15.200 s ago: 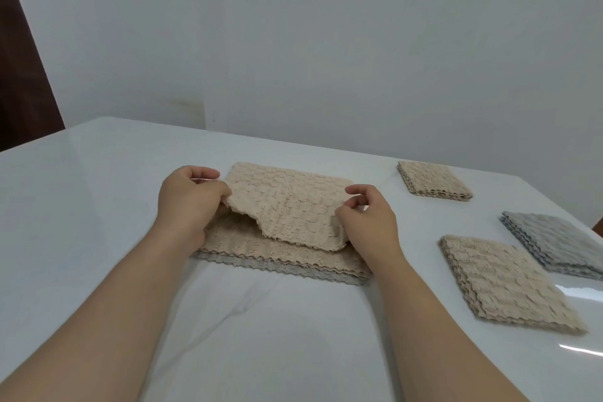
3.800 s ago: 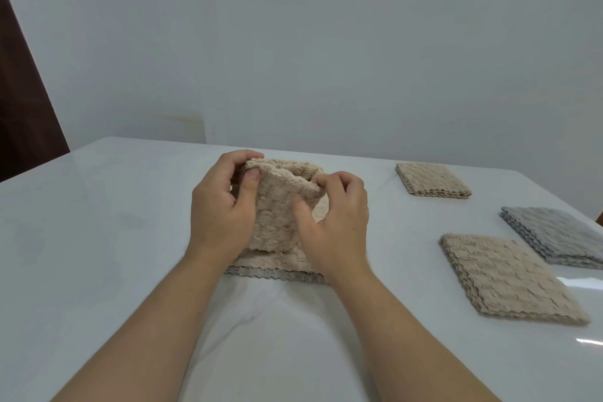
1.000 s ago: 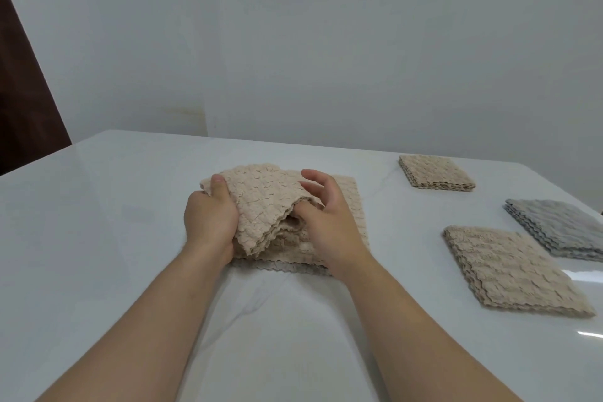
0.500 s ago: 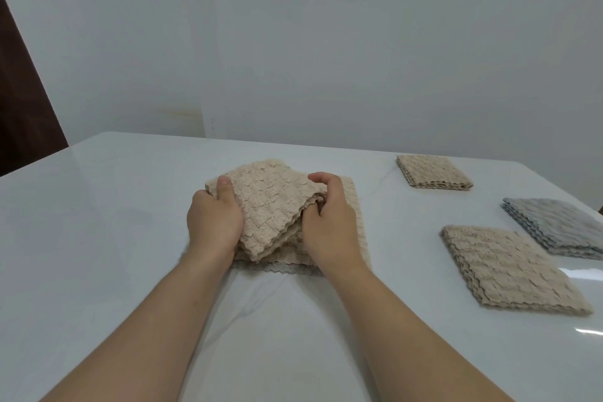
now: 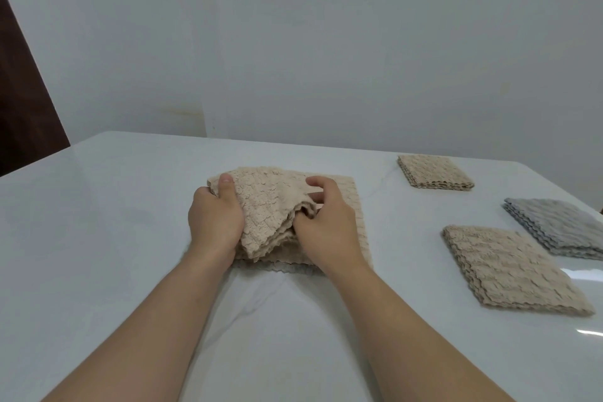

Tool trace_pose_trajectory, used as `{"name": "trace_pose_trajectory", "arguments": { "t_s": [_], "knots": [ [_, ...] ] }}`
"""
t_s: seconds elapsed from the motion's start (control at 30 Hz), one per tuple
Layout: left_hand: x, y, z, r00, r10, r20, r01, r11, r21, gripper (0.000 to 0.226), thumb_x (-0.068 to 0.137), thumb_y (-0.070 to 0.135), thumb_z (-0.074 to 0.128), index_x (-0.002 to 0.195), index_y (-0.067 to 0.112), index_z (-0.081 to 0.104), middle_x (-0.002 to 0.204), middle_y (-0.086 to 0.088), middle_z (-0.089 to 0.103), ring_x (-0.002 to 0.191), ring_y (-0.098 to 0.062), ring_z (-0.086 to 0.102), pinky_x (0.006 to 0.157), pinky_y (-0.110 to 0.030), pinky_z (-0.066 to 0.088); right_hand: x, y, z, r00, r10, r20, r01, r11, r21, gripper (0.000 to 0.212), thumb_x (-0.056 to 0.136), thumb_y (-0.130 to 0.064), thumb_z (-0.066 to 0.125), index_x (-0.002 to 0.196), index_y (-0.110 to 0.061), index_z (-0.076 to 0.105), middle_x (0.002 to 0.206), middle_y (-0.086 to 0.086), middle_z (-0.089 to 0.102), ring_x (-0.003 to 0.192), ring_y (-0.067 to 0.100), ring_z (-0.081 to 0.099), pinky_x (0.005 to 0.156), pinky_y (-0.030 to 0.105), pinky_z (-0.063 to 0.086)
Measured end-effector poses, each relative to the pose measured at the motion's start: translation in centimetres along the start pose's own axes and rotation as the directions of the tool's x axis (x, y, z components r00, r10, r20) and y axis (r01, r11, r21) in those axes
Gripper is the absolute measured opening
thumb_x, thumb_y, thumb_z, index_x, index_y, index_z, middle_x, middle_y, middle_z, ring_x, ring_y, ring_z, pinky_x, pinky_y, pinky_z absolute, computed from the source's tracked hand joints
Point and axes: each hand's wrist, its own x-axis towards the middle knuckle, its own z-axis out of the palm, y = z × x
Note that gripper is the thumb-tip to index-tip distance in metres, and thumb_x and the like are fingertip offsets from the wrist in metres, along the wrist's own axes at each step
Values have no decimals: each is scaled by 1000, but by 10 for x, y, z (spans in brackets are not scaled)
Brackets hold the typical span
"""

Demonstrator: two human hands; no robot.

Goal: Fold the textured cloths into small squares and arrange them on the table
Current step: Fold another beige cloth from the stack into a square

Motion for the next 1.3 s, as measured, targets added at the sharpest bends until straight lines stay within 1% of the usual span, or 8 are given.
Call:
{"name": "trace_pose_trajectory", "arguments": {
  "t_s": [0.1,0.37,0.5,0.67,0.9,0.97,1.07,1.3],
  "knots": [
    [-3,1,1,999,32,25,-32,999,6,50,104,51,41,110,4,58,102,-8,64,98,-30,60,82,-38,45,0,2,0,1000,-7,0,7,998,-63,60,85,0,59,137,-29,48,106,-17,52,80,3,62,60,6,41],
    [-8,0,6,997,77,25,-79,995,67,47,105,46,43,118,3,55,103,-6,58,95,-27,52,81,-34,38,7,6,3,985,145,-97,-139,988,61,58,85,5,43,132,-26,57,106,-6,68,73,-1,62,51,7,44],
    [1,-1,0,998,59,2,-59,995,74,45,105,45,44,110,1,57,99,-8,60,94,-30,55,79,-34,38,7,5,-2,989,134,-66,-132,991,23,61,81,11,42,124,-31,56,103,-1,63,64,11,59,53,22,48],
    [4,0,-4,998,55,-10,-55,996,65,43,105,43,45,100,2,57,83,-1,55,88,-29,55,75,-34,37,9,10,-1,998,58,-14,-59,994,-91,63,77,12,43,113,-38,56,105,1,68,77,26,67,55,37,52],
    [12,-1,-10,1000,8,-10,-8,1000,17,44,104,44,49,97,2,60,85,-5,60,91,-33,60,77,-39,46,16,15,-2,963,264,56,-270,948,169,43,90,6,44,124,-15,60,77,14,77,57,24,72,55,37,56],
    [11,0,-9,1000,3,-1,-3,1000,4,44,103,44,49,97,2,60,86,-5,61,91,-32,60,79,-41,48,16,14,-1,965,252,73,-263,929,260,41,92,8,44,124,-10,63,81,13,78,56,22,71,55,34,58],
    [10,1,-9,1000,0,16,1,1000,-16,45,103,46,49,99,3,61,93,-8,65,93,-32,62,85,-44,52,14,11,1,960,225,165,-272,885,378,37,93,5,47,121,-15,63,89,9,79,76,30,77,74,49,64],
    [11,-1,-9,998,-34,52,36,998,-53,46,100,49,50,102,6,64,100,-9,70,97,-32,66,92,-49,54,15,11,-3,951,178,254,-291,796,531,44,91,12,46,127,-10,59,99,15,78,85,30,76,76,42,61]
  ]
}}
